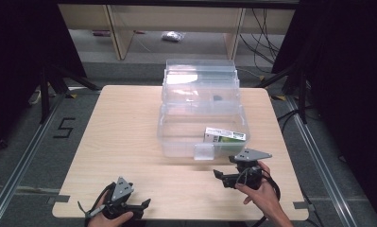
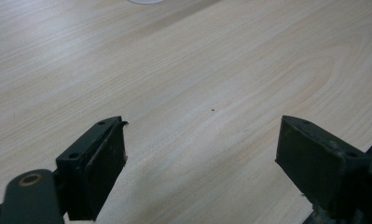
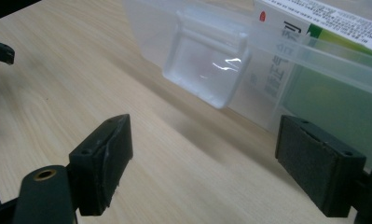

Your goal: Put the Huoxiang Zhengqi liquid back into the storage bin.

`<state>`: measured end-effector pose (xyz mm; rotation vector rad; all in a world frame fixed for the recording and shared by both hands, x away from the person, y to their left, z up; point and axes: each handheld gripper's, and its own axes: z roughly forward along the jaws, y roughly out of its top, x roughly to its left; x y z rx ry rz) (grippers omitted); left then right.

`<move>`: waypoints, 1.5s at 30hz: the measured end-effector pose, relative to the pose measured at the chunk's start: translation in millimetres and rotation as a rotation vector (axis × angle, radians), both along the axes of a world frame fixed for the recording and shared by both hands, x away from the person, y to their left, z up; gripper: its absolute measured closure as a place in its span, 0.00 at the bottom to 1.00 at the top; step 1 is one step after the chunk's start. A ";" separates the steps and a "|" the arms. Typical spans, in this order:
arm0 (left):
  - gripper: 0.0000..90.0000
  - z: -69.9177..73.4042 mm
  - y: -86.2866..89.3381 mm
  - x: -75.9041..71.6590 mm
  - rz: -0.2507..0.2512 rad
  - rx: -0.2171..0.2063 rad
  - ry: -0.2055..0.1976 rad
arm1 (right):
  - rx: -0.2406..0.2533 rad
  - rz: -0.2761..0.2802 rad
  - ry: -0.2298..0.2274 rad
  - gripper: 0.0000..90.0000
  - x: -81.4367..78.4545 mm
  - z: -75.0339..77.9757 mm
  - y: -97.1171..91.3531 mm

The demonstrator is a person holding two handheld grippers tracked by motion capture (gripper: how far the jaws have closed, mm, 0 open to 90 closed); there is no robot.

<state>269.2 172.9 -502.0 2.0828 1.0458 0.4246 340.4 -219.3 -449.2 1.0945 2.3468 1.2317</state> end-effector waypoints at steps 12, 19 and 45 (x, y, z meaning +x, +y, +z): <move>0.17 0.0 0.6 0.2 -0.008 0.013 -0.004 | 0.005 0.002 0.039 0.22 -12.9 -15.0 -6.0; 0.17 -0.2 -0.1 0.0 -0.008 0.009 -0.002 | 0.017 -0.014 0.104 0.22 -26.4 -21.7 -8.3; 0.17 0.4 0.1 -0.3 -0.019 0.011 0.005 | -0.016 -0.001 0.122 0.19 -49.4 -35.3 -20.9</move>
